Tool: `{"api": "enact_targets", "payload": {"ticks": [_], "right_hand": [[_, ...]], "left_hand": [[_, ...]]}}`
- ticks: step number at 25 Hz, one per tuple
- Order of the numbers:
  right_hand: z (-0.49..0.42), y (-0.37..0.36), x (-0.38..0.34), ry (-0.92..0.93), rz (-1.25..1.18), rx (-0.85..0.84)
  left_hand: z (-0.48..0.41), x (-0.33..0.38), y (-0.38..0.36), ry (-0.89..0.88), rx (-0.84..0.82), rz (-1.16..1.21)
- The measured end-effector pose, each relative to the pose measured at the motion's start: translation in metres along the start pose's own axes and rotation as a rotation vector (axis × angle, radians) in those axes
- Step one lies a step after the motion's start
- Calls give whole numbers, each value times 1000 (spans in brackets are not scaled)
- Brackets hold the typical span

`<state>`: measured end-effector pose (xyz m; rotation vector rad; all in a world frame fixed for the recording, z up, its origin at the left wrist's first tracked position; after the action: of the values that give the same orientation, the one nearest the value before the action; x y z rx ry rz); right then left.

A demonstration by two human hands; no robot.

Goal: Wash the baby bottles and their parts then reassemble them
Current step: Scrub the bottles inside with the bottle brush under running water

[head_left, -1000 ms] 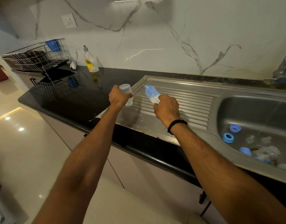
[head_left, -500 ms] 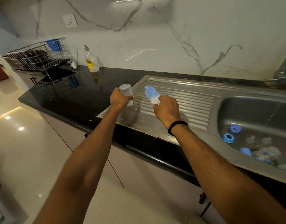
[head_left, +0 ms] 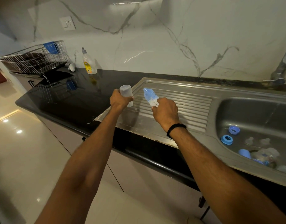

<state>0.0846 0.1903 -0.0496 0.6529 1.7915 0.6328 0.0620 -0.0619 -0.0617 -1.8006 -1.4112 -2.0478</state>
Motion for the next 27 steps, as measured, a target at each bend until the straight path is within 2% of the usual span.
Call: {"api": "enact_targets", "payload": {"ticks": [11,15,17,20,23,27], "right_hand": [[1,0,1,-9,0,4],[7,11,-1,-10,-44,3],[12,21,-4,15,-46,2],[20,49,-6,51,-36,42],[27,89,6,50,-15,111],[33,149,58,-3,80,201]], "left_hand": [[12,5,6,29,7,2],[42,28,26,-56,209,-16],[68,48,33,-128,320,48],[103,78,27,-264,376,140],[133,109,3,-325,322,200],[176,149,-61,-352,98,269]]}}
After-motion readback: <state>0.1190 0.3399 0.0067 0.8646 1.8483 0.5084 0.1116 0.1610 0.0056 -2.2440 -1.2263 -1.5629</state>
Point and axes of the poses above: each hand's wrist, its own z-axis away from the middle knuckle, its own y-axis out of the back of the hand, x = y × z, the point moved 8 cm from there along -z, towards the middle knuckle, and after that the axes turned 1 degree about -x, right-handed, at the moved point
